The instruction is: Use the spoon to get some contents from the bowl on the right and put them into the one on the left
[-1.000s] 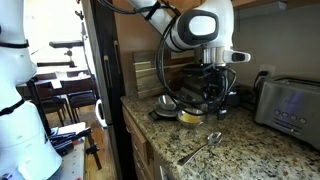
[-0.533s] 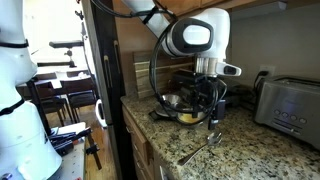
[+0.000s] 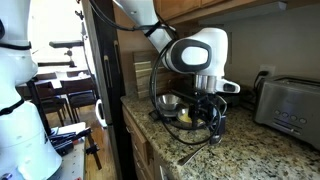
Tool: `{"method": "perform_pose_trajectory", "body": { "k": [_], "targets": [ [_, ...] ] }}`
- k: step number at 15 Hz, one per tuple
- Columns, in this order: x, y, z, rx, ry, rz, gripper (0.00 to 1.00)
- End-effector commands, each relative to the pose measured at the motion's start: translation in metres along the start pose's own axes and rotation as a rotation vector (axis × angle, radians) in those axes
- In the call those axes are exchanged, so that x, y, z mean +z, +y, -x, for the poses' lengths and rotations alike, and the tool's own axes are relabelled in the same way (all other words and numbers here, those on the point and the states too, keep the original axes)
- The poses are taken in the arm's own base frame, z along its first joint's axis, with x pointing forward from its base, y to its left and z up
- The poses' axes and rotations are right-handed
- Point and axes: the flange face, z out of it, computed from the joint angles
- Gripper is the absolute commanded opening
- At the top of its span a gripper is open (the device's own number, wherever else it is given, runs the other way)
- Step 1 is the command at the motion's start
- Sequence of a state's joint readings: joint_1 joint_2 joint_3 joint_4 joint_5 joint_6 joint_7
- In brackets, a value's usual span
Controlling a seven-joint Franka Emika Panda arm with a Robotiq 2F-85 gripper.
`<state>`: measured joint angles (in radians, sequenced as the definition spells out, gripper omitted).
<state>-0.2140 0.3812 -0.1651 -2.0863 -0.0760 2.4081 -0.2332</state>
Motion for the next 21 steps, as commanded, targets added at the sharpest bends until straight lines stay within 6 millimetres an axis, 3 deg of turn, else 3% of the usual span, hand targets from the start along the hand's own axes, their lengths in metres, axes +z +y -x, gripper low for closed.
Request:
{"method": "perform_pose_trajectory", "body": {
  "k": [1,5,8,9,11,12,13,14,19,21],
  "targets": [
    [0.01,-0.001,0.002,-0.049,0.019,-0.005,1.0],
    [0.022,-0.003,0.003,-0.083,-0.003,-0.012,1.0],
    [0.027,-0.004,0.003,-0.11,-0.01,-0.015,0.81],
    [0.028,-0.004,0.002,-0.117,-0.012,-0.017,0.8],
    [0.028,-0.005,0.002,-0.131,-0.01,-0.02,0.6],
    [0.028,-0.006,0.001,-0.138,-0.01,-0.022,0.58],
    [0.029,-0.006,0.001,-0.142,-0.009,-0.023,0.44],
    [0.028,-0.006,0.001,-0.145,-0.008,-0.026,0.36],
    [0.021,-0.005,-0.001,-0.157,0.009,-0.022,0.47],
    [0.023,-0.003,-0.001,-0.147,0.012,-0.025,0.59]
  ]
}}
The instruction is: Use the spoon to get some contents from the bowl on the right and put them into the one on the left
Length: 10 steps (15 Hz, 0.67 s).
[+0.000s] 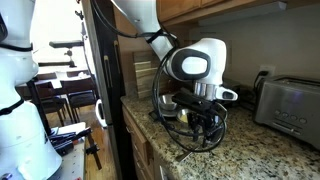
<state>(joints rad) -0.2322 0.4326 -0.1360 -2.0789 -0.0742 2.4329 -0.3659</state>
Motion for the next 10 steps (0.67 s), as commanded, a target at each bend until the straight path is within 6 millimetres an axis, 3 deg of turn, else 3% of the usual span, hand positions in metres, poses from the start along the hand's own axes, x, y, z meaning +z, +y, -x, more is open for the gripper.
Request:
{"method": "perform_pose_trajectory", "body": {
  "k": [1,5,7,10],
  "targets": [
    [-0.001,0.007,0.004,0.003,0.03,-0.017,0.58],
    [0.002,0.014,0.006,0.021,0.035,-0.035,0.39],
    [0.002,0.018,0.004,0.029,0.044,-0.046,0.38],
    [-0.005,0.019,0.0,0.035,0.077,-0.061,0.11]
  ]
}}
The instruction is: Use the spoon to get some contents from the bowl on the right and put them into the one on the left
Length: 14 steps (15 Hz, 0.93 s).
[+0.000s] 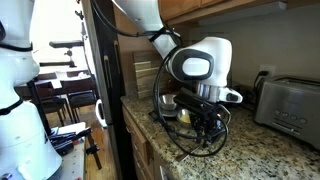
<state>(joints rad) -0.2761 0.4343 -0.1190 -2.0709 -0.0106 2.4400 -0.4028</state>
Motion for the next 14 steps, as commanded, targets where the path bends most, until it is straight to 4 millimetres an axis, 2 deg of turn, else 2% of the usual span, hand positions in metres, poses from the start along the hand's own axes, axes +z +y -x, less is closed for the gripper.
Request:
{"method": "perform_pose_trajectory", "body": {
  "k": [1,3,9,11,14],
  "targets": [
    [-0.006,0.003,-0.006,-0.005,0.059,-0.026,0.08],
    [-0.005,0.0,-0.01,-0.003,0.071,-0.038,0.04],
    [-0.006,0.002,-0.006,0.004,0.066,-0.029,0.08],
    [-0.01,0.002,-0.004,0.003,0.073,-0.021,0.22],
    [-0.029,0.0,-0.001,-0.015,0.116,0.026,0.44]
  ]
}}
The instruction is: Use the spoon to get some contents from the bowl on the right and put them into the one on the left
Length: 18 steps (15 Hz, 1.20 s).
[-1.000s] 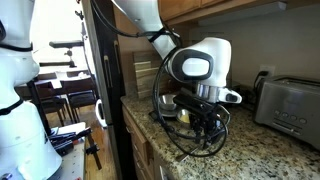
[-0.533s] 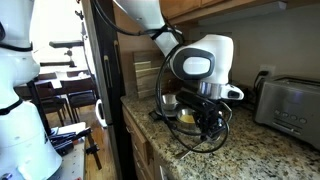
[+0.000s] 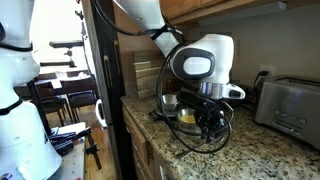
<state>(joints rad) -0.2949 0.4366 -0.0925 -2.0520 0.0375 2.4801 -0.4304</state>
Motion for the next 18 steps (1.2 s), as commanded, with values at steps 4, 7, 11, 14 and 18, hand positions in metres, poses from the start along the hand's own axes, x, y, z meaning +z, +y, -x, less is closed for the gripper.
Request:
{"method": "perform_pose_trajectory", "body": {
  "k": [4,7,11,14,18],
  "targets": [
    [-0.03,0.0,0.007,-0.043,0.08,0.072,0.62],
    [-0.032,0.001,0.011,-0.048,0.069,0.08,0.64],
    [-0.026,0.004,0.013,-0.054,0.05,0.074,0.58],
    [-0.019,0.003,0.014,-0.044,0.036,0.071,0.56],
    [-0.009,0.002,0.019,-0.037,0.01,0.058,0.9]
  ]
}}
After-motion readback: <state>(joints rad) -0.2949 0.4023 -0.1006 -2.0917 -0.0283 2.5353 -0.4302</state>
